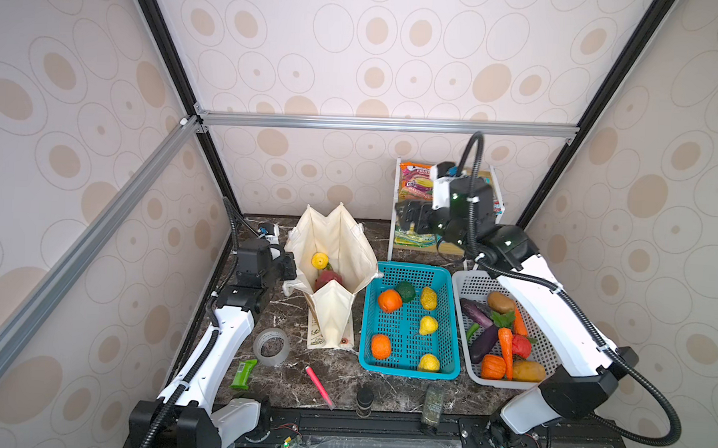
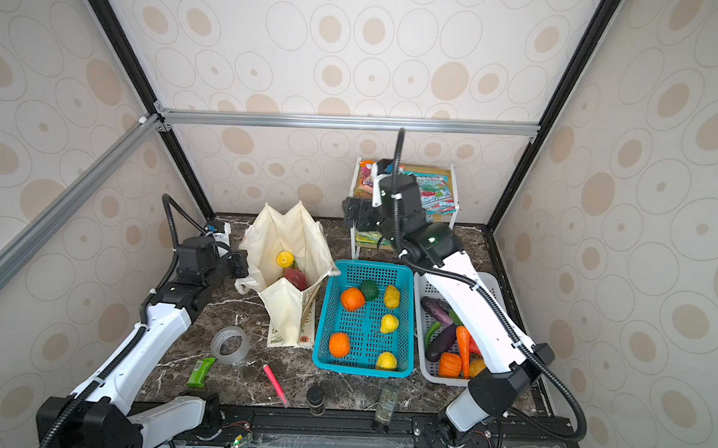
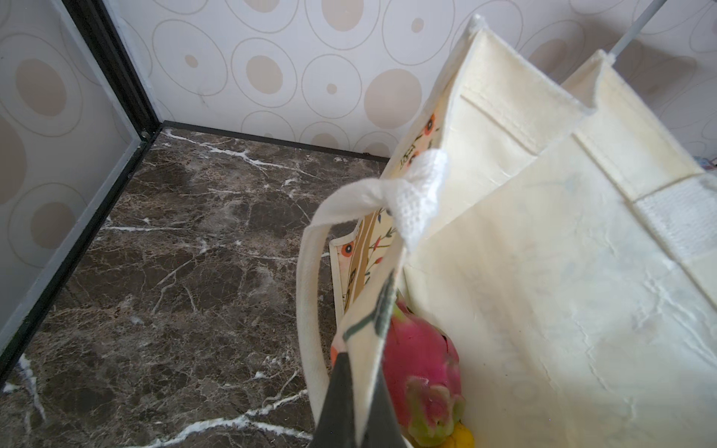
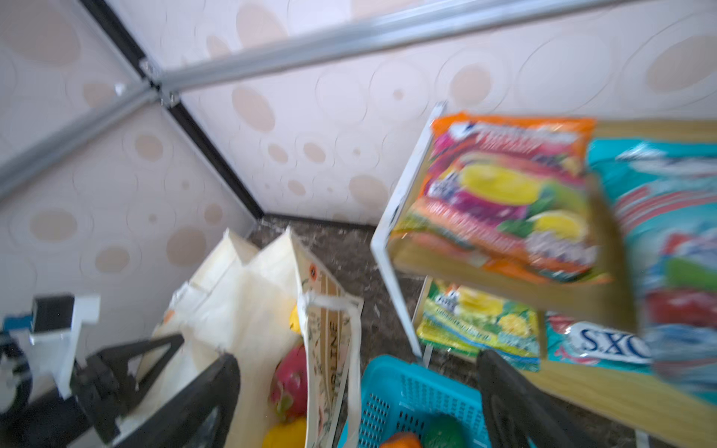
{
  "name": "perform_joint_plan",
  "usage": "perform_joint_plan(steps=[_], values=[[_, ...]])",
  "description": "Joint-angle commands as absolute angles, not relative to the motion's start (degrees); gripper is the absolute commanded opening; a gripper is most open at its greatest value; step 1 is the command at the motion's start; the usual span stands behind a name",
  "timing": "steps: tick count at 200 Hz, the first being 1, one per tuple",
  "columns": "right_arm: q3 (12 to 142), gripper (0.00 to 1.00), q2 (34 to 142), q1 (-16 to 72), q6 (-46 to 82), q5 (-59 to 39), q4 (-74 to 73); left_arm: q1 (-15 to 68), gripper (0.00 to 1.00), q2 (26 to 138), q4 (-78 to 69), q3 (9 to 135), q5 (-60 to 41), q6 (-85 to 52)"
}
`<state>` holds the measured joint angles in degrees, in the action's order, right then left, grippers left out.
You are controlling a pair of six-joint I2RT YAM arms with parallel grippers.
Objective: Place the food into the grocery bag and tie it
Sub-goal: 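Move the right gripper to the orange Fox's Fruits candy bag on the shelf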
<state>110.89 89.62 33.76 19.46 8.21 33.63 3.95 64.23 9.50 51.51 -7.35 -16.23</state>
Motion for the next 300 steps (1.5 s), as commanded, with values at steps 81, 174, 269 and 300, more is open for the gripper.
perform_joint_plan(steps=[81,174,269,300], values=[[140.34,0.67,109.77,24.94,22.5,13.74,53.06,3.71,0.0,62.97,7.57,51.96,-7.56,-15.45],[128.98,0.63,108.04,22.74,23.0,14.36,47.73,3.69,0.0,62.4,7.38,51.96,-7.65,-15.46],[113.84,0.35,101.67,19.66,27.53,0.07,31.86,3.75,0.0,62.75,7.5,51.88,-7.38,-15.32],[112.4,0.19,99.16,19.67,27.85,-1.06,31.09,3.7,0.0,62.93,7.36,51.88,-7.47,-15.38]])
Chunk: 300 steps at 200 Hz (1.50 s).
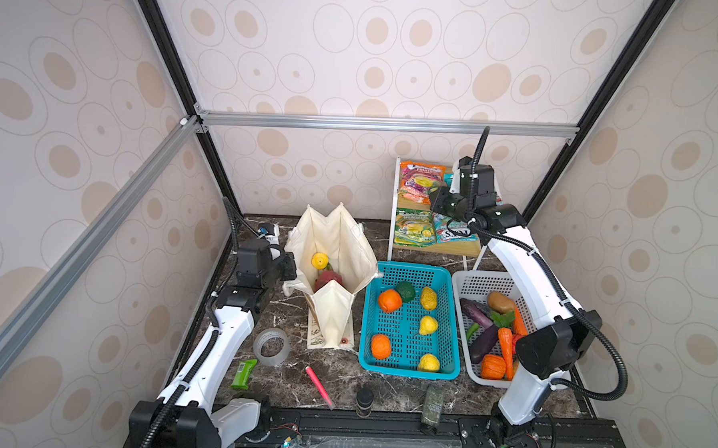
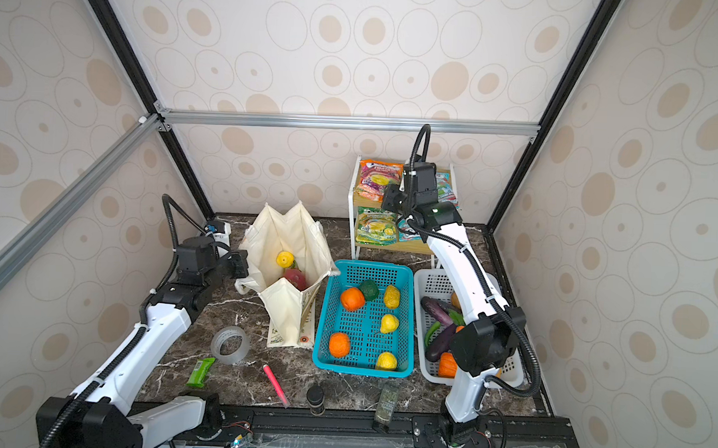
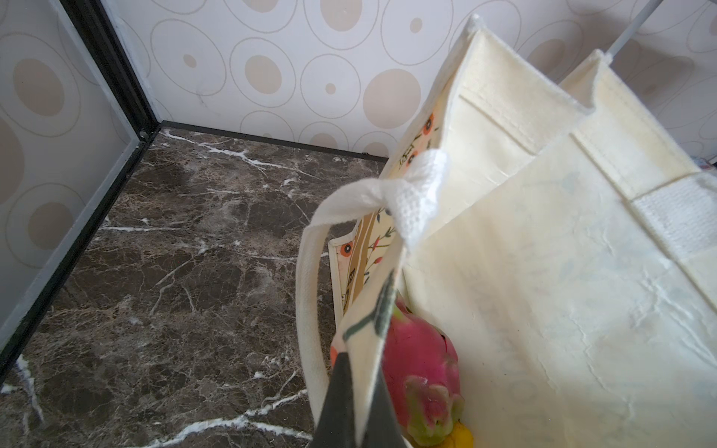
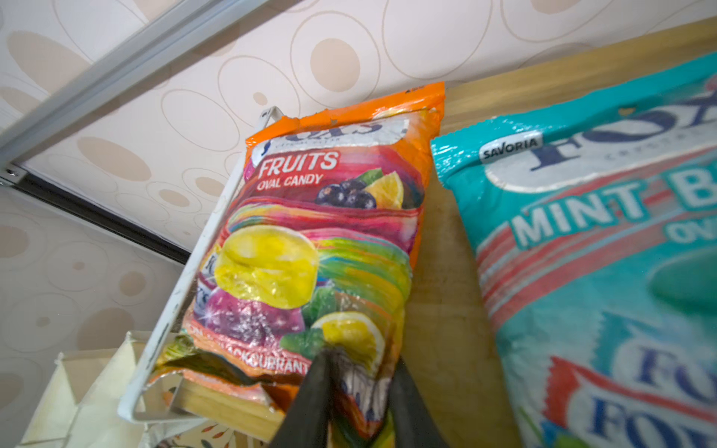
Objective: Place the food into the grocery bag and tie it
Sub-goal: 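Move the right gripper to the orange Fox's Fruits candy bag on the shelf, then grasp the orange Fox's Fruits candy bag with the right gripper and pull it off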
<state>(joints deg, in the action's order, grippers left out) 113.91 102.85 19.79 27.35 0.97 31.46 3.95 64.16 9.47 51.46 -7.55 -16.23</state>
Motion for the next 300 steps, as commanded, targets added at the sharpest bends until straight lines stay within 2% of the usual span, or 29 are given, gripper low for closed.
perform_joint_plan(steps=[1,46,85,105,122,143,155,189,199,300], values=[[112.27,0.19,99.16,19.63,27.85,-1.06,31.06,3.74,0.0,62.93,7.42,51.87,-7.47,-15.38],[110.53,0.18,95.95,19.69,27.83,-4.1,30.95,3.75,0.0,62.93,7.38,51.77,-7.32,-15.4],[106.57,0.19,93.0,19.68,27.52,-3.0,30.73,3.71,0.0,62.93,7.39,51.73,-7.28,-15.41],[105.4,0.28,92.92,19.73,27.54,-2.51,30.7,3.7,0.0,62.93,7.3,51.69,-7.22,-15.43],[105.23,0.44,93.32,19.69,27.29,-2.64,30.68,3.73,0.0,63.01,7.3,51.68,-7.01,-15.38],[105.08,0.45,93.41,19.69,27.49,-2.82,30.02,3.76,0.0,63.02,7.38,51.64,-6.86,-15.41],[105.24,0.4,93.67,19.64,27.49,-2.64,29.83,3.76,0.0,63.02,7.38,51.61,-6.78,-15.33],[104.95,0.07,92.57,19.69,27.54,-4.52,28.8,3.7,0.0,63.1,7.36,51.66,-6.75,-15.37],[104.77,0.03,91.72,19.69,27.26,-5.98,27.86,3.72,0.0,63.1,7.38,51.69,-6.68,-15.32],[108.94,0.0,88.39,19.69,25.25,-16.12,26.97,3.76,0.0,62.78,7.39,51.71,-6.84,-15.36]])
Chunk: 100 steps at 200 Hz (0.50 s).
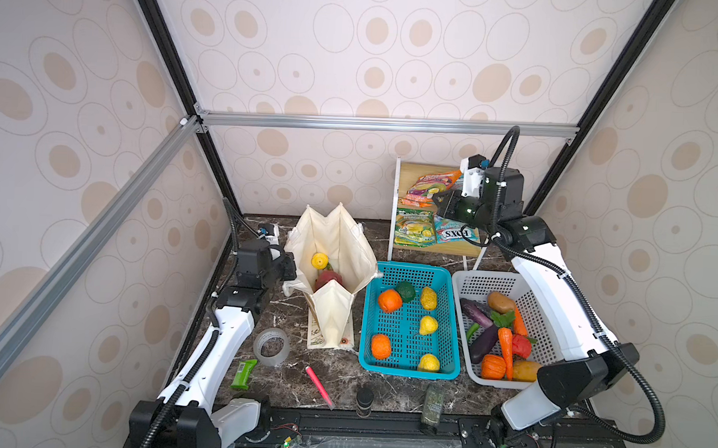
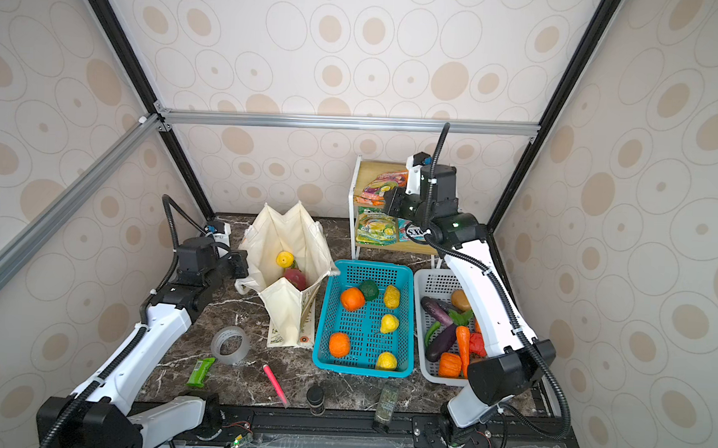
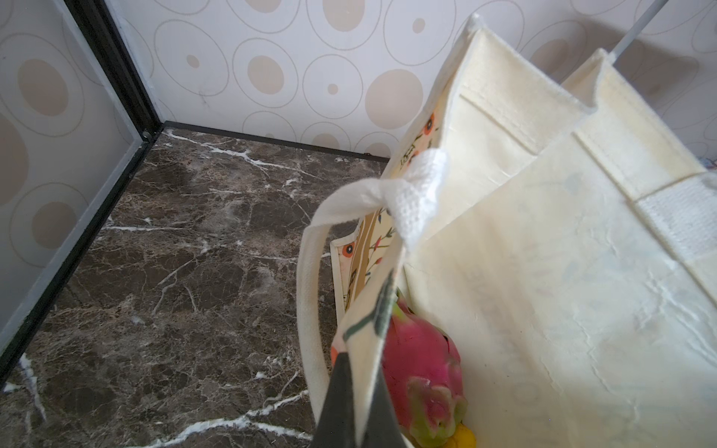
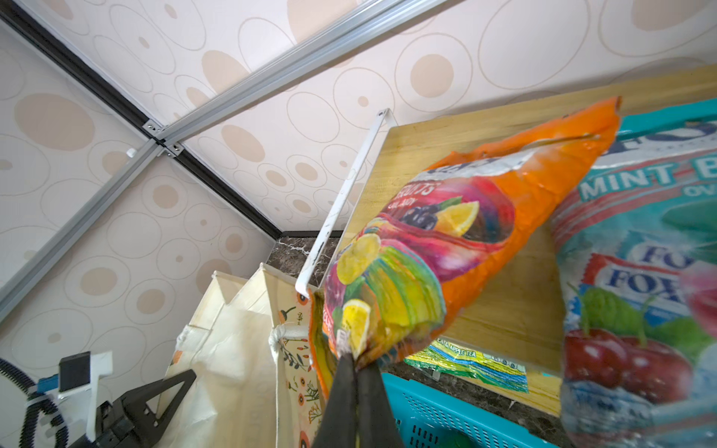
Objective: Place the food into the grocery bag and tie it
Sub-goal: 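Grasp the orange Fox's Fruits candy bag with the right gripper and pull it off, then carry the candy bag with the right gripper and lower it into the tote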
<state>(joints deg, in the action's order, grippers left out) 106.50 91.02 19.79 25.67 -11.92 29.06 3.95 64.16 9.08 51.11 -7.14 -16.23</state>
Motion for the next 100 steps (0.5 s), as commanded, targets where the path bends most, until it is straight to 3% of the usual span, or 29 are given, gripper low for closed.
perform_joint_plan(steps=[1,63,100], values=[[108.96,0.0,88.36,19.69,25.28,-16.23,26.97,3.77,0.0,62.76,7.39,51.69,-6.85,-15.37],[112.39,0.0,86.9,22.68,25.0,-18.85,29.15,3.77,0.0,62.58,7.39,51.68,-6.68,-15.35],[113.16,0.0,86.85,32.23,22.23,-15.76,30.6,3.76,0.0,62.58,7.38,51.65,-6.76,-15.39]])
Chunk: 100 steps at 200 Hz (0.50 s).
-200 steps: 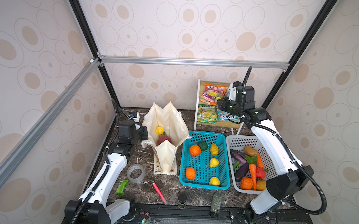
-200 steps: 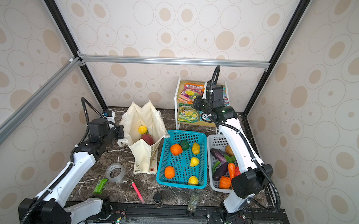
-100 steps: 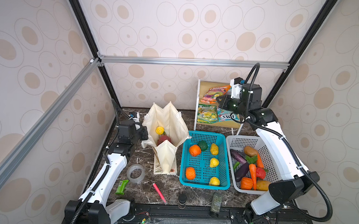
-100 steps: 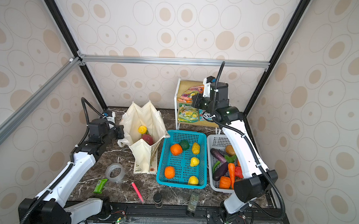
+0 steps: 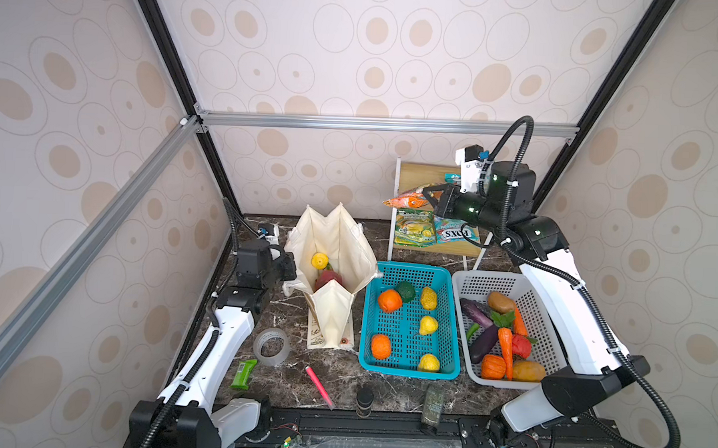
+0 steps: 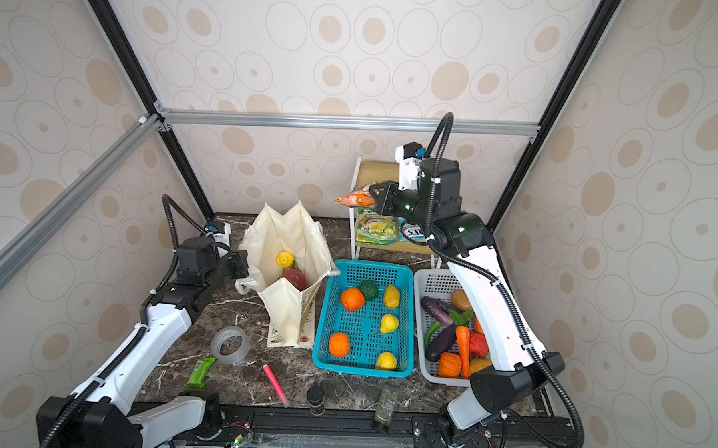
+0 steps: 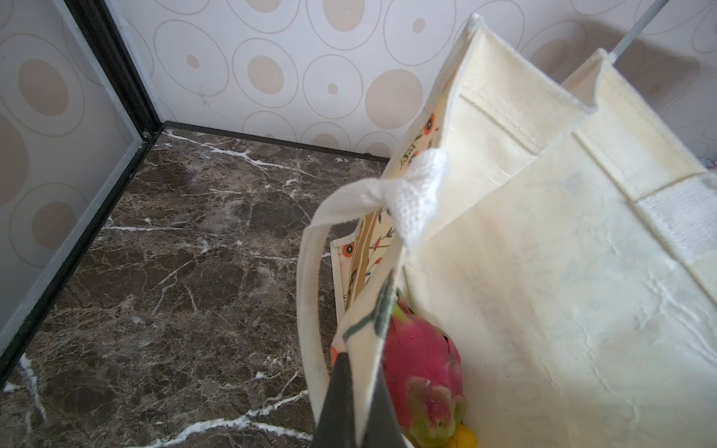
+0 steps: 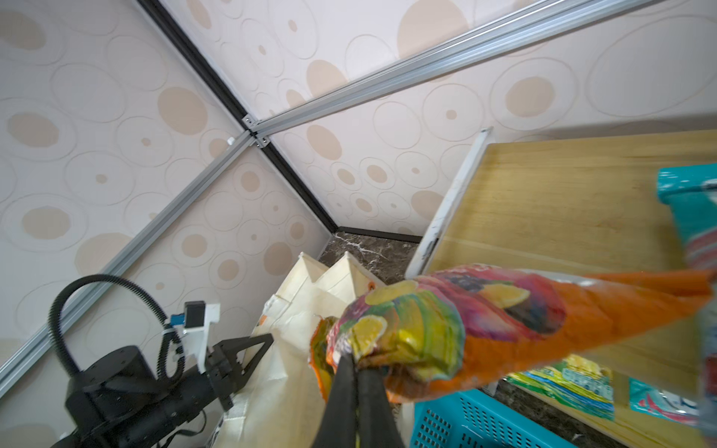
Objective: Place the food into the grocery bag and tie it
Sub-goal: 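Carry the candy bag with the right gripper and lower it into the tote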
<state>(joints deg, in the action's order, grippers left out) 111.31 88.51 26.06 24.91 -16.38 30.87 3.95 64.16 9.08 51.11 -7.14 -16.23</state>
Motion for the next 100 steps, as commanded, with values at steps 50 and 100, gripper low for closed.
perform_joint_plan(steps=[50,100], values=[[118.18,0.0,96.21,44.23,21.11,-15.56,31.11,3.72,0.0,62.67,7.3,51.66,-7.03,-15.44],[129.52,0.0,113.41,46.22,20.79,-19.83,31.69,3.76,0.0,62.32,7.36,51.59,-6.88,-15.37]])
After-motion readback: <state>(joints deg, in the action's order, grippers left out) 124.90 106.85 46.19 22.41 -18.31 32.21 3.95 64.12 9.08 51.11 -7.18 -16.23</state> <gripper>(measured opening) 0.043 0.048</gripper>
